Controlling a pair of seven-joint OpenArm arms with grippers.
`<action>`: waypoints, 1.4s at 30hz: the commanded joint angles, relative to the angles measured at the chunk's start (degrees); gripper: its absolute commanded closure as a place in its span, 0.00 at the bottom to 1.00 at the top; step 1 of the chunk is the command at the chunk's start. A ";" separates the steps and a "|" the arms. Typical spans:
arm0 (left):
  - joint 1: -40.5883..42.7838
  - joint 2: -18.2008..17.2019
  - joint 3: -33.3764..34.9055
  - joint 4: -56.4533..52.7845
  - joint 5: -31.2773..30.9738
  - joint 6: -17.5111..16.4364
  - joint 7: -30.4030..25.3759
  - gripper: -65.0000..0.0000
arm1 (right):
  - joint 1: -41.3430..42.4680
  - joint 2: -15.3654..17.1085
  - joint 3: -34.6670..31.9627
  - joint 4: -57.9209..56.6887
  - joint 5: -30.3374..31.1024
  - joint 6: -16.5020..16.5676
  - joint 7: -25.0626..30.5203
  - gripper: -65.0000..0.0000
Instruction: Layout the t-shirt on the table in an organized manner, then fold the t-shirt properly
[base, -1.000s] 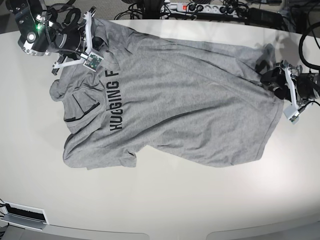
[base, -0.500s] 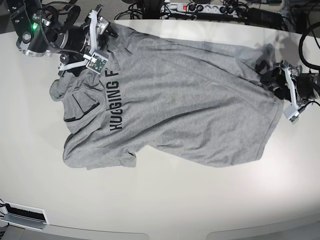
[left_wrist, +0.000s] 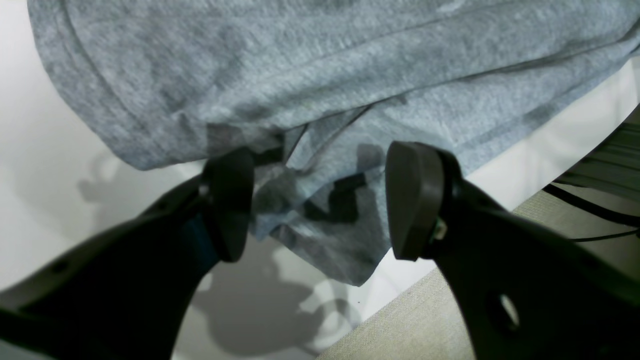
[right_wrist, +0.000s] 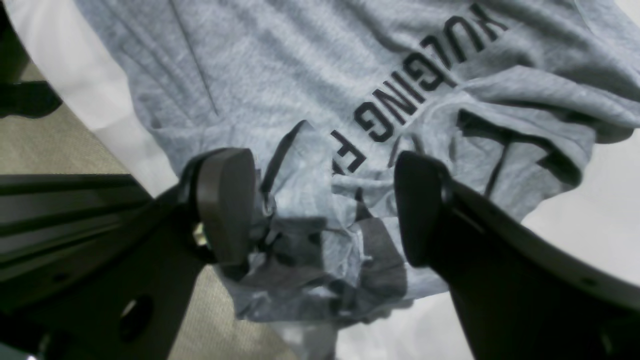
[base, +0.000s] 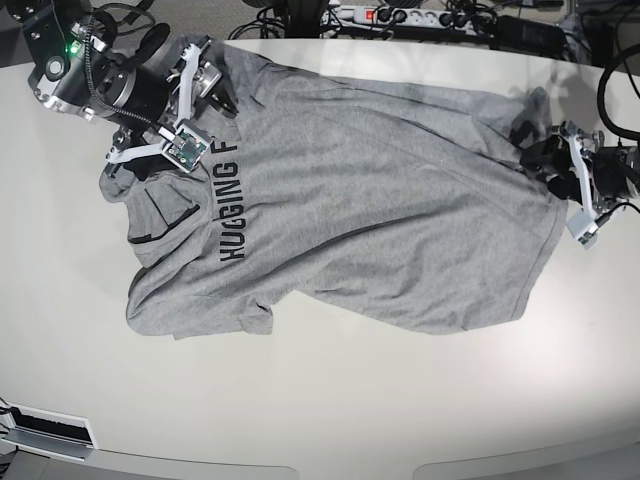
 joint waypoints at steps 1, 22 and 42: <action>-0.63 -1.40 -0.74 0.83 -0.96 -0.32 -0.46 0.36 | 0.17 0.66 0.28 0.63 0.37 -0.90 0.50 0.30; -0.63 -1.38 -0.74 0.83 -2.62 -0.32 -0.44 0.36 | 0.94 0.66 0.28 -6.03 9.66 7.41 -3.06 0.31; -0.63 -1.36 -0.74 0.81 -2.64 -0.32 -0.74 0.36 | 0.46 -0.02 0.26 -6.97 18.08 11.58 -7.52 0.52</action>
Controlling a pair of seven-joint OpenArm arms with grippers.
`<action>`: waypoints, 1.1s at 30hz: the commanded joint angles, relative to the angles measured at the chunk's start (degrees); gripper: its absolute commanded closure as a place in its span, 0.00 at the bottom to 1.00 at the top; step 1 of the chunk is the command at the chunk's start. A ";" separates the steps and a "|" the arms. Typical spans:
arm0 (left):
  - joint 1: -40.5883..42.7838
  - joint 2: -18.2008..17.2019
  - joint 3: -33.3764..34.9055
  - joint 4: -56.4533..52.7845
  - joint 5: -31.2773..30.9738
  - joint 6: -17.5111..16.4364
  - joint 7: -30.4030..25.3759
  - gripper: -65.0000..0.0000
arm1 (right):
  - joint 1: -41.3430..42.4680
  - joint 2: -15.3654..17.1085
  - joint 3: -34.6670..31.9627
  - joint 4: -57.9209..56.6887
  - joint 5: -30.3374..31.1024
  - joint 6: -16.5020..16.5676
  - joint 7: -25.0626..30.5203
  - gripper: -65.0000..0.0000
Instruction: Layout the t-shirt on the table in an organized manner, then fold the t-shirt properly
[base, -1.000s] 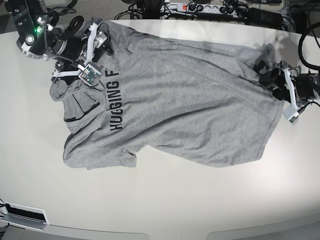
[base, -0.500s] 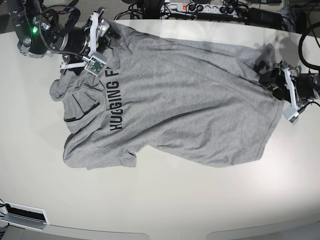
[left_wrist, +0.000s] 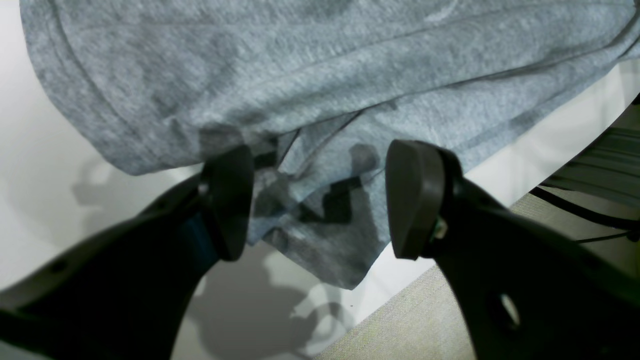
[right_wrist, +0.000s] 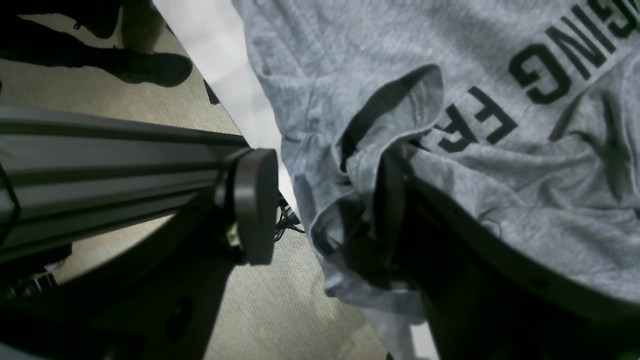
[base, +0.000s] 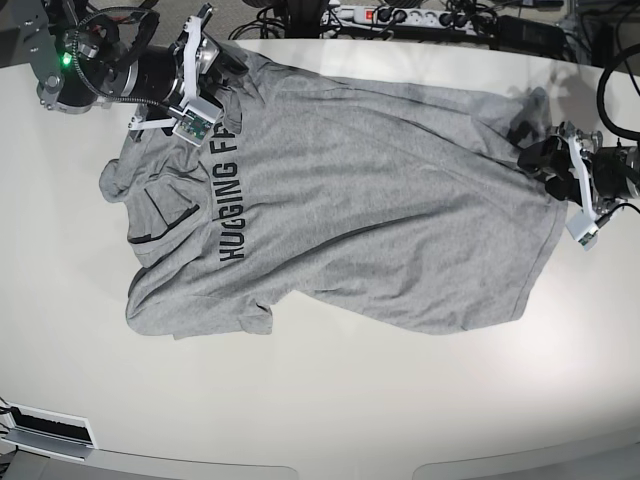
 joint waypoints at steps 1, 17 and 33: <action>-0.63 -1.38 -0.74 0.81 -0.87 -0.32 -0.70 0.36 | 0.11 -0.35 0.26 -0.07 0.00 0.70 1.05 0.52; -0.68 -1.46 -0.74 0.94 -0.96 -0.32 1.27 0.36 | 1.70 -3.93 0.28 -2.56 -3.45 2.83 -0.72 1.00; 1.75 -6.08 -0.74 1.42 -27.82 -0.32 21.04 0.36 | 1.73 -3.93 0.28 -0.17 -3.45 2.83 -0.72 1.00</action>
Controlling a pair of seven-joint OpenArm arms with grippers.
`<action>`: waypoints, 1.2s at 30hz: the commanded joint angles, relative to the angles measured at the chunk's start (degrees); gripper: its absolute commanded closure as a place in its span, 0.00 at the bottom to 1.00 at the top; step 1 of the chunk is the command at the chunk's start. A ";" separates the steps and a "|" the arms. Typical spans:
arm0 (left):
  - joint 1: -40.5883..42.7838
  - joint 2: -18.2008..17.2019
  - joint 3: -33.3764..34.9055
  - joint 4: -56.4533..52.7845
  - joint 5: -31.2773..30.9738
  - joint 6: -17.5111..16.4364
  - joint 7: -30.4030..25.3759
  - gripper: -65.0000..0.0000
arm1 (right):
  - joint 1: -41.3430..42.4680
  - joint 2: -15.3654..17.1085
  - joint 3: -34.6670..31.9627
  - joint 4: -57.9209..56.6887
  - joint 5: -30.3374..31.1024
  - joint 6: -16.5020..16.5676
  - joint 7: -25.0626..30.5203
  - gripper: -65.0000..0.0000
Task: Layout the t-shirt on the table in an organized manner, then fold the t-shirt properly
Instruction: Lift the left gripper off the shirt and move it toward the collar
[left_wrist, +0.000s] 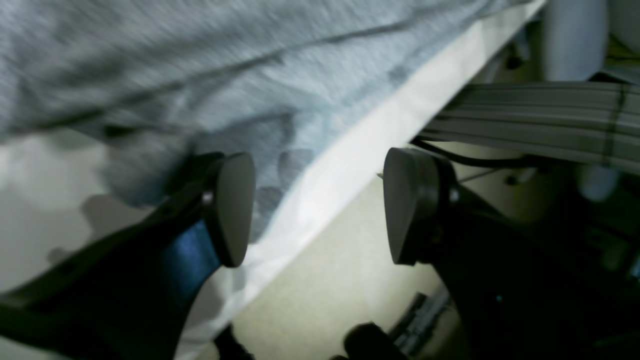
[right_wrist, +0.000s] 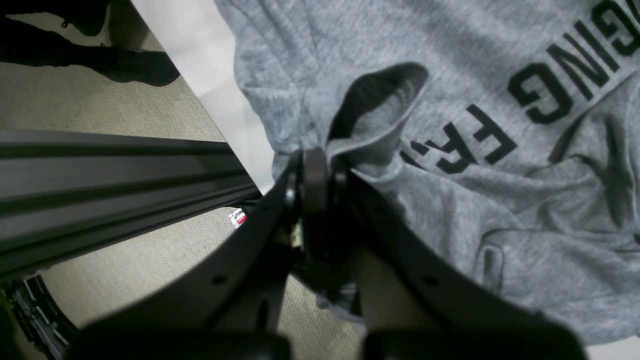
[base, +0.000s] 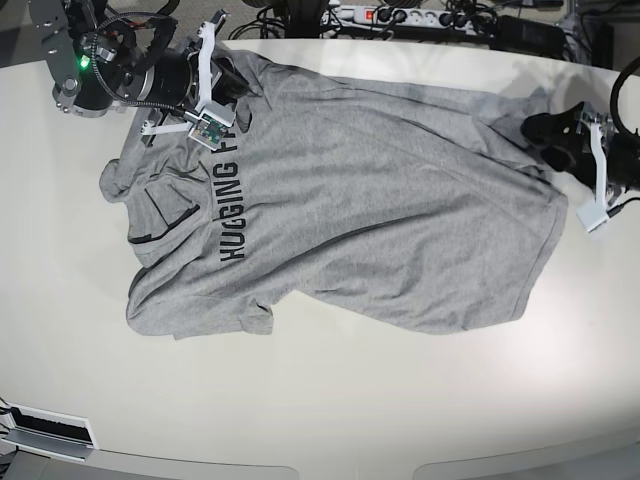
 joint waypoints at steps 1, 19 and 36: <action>0.74 -1.53 -0.74 1.11 -1.07 -0.28 0.17 0.36 | 0.17 0.50 0.28 1.09 0.81 0.34 0.68 1.00; 17.14 -3.23 -0.61 16.17 46.36 -0.28 -28.55 0.36 | 0.20 0.50 0.28 1.09 0.85 0.34 0.70 1.00; 10.97 -3.06 14.95 5.18 64.59 -0.28 -44.11 0.36 | 0.15 0.50 0.28 1.09 0.87 0.34 0.70 1.00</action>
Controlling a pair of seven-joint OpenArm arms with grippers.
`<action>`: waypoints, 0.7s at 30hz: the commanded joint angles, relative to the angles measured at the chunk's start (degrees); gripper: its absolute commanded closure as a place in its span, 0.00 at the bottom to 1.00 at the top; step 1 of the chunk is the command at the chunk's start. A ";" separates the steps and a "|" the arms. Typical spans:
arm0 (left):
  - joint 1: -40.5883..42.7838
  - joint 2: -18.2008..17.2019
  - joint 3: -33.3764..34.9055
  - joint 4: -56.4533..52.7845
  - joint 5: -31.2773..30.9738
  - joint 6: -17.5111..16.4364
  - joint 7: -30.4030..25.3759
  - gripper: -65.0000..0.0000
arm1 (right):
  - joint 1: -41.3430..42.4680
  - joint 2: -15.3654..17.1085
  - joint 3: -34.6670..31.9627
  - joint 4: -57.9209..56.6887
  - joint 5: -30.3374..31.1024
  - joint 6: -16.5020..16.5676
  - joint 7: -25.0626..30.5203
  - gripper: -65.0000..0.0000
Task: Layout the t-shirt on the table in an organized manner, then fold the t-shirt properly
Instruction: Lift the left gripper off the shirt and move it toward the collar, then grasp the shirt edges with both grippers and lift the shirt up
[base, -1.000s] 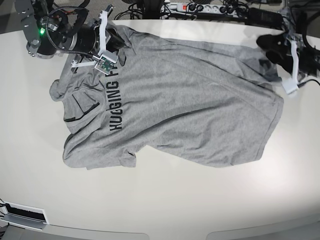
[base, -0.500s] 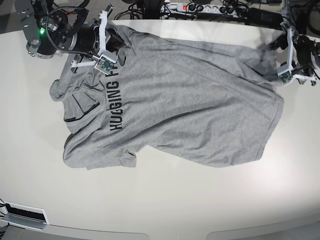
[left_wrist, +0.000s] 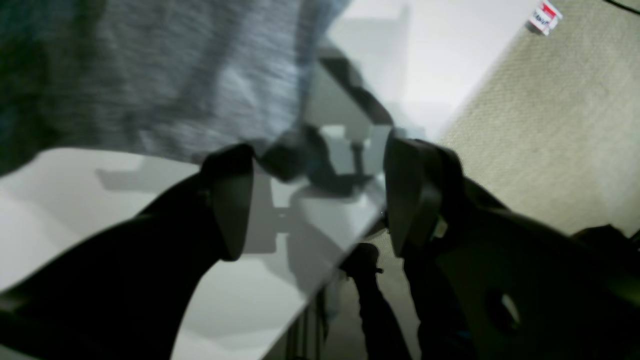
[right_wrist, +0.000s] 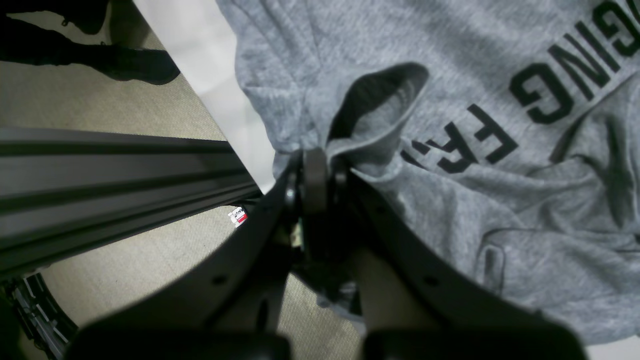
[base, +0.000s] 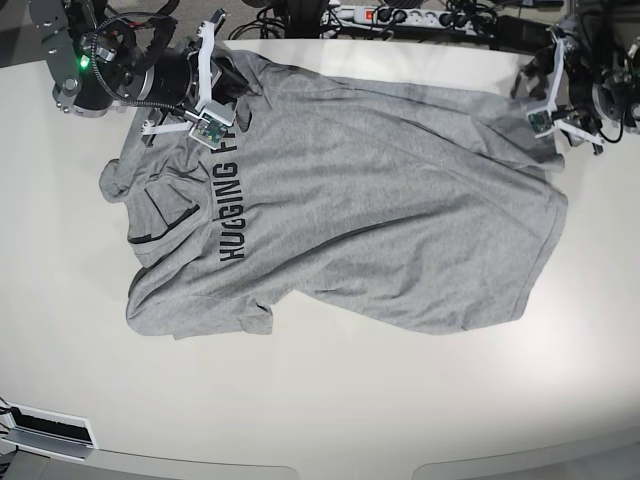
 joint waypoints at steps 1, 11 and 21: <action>-1.16 -1.11 0.39 -0.72 -0.28 -0.28 -0.66 0.36 | 0.15 0.50 0.28 1.09 0.85 0.32 0.85 1.00; -7.72 -0.17 10.05 -6.43 -0.20 -0.28 -1.62 0.36 | 0.15 0.50 0.28 1.09 0.85 0.32 0.85 1.00; -7.74 -0.42 14.21 -4.85 6.16 -0.28 4.39 1.00 | 0.72 0.50 0.28 1.18 0.83 0.32 0.74 1.00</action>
